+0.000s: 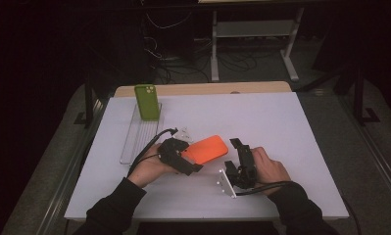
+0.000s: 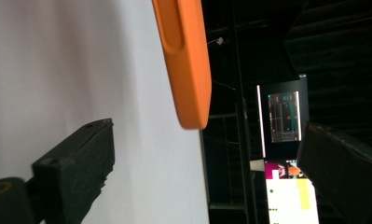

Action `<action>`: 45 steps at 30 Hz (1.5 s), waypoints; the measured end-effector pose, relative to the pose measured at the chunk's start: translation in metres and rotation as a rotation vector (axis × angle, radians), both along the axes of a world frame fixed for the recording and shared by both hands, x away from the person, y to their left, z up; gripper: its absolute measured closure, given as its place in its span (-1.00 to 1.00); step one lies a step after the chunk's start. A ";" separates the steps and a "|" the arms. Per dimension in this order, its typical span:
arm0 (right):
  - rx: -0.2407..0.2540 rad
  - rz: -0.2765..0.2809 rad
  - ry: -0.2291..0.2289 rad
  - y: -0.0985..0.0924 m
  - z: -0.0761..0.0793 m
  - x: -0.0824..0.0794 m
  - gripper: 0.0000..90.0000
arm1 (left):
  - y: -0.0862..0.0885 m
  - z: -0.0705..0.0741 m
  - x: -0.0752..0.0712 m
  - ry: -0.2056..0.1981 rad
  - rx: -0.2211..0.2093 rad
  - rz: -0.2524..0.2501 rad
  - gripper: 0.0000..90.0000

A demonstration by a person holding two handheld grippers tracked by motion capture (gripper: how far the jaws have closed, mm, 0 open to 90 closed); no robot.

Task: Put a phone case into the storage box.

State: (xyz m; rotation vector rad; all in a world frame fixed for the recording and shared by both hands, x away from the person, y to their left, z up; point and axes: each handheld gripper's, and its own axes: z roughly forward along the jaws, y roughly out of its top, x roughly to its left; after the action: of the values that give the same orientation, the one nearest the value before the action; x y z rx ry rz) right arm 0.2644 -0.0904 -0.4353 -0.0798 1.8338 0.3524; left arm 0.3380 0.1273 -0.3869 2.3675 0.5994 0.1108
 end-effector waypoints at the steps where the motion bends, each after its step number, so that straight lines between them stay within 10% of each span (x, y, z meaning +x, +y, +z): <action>1: -0.004 0.005 -0.005 0.001 0.000 -0.001 -0.86 | 0.000 0.000 0.000 -0.001 0.002 -0.002 -0.66; 14: -0.020 0.070 -0.142 0.016 -0.003 -0.010 -0.48 | -0.003 0.000 -0.002 -0.001 -0.001 -0.008 -0.66; 45: -0.111 0.121 -0.118 0.032 -0.010 -0.018 0.71 | -0.007 0.000 -0.005 0.008 -0.008 -0.025 -0.66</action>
State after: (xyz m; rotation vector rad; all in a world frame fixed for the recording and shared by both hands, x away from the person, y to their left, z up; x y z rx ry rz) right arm 0.2465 -0.0585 -0.4452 -0.2835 1.7348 0.3237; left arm 0.3331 0.1199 -0.3872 2.3675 0.5730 0.0873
